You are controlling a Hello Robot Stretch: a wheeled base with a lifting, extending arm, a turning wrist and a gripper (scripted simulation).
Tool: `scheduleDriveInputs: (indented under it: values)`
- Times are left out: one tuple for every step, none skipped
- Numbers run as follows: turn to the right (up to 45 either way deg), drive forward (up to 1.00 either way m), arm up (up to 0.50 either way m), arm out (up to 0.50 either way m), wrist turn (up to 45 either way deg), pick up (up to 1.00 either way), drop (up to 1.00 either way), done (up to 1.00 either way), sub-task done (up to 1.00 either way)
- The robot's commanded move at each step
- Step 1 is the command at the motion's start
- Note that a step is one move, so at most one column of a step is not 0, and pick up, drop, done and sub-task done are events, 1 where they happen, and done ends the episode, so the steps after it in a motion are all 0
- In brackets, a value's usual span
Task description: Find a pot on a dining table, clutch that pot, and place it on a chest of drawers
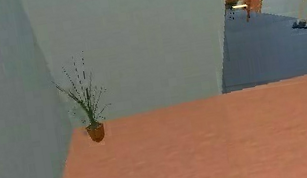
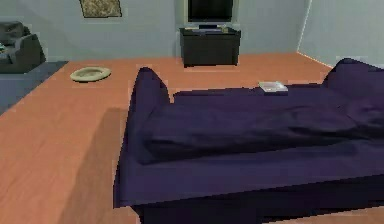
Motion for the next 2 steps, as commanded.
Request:
scheduleDriveInputs:
  values:
    - [9.0, 0.0, 0.0, 0.0, 0.0, 0.0, 0.0, 0.0, 0.0]
    - [0.0, 0.4, 0.0, 0.0, 0.0, 0.0, 0.0, 0.0, 0.0]
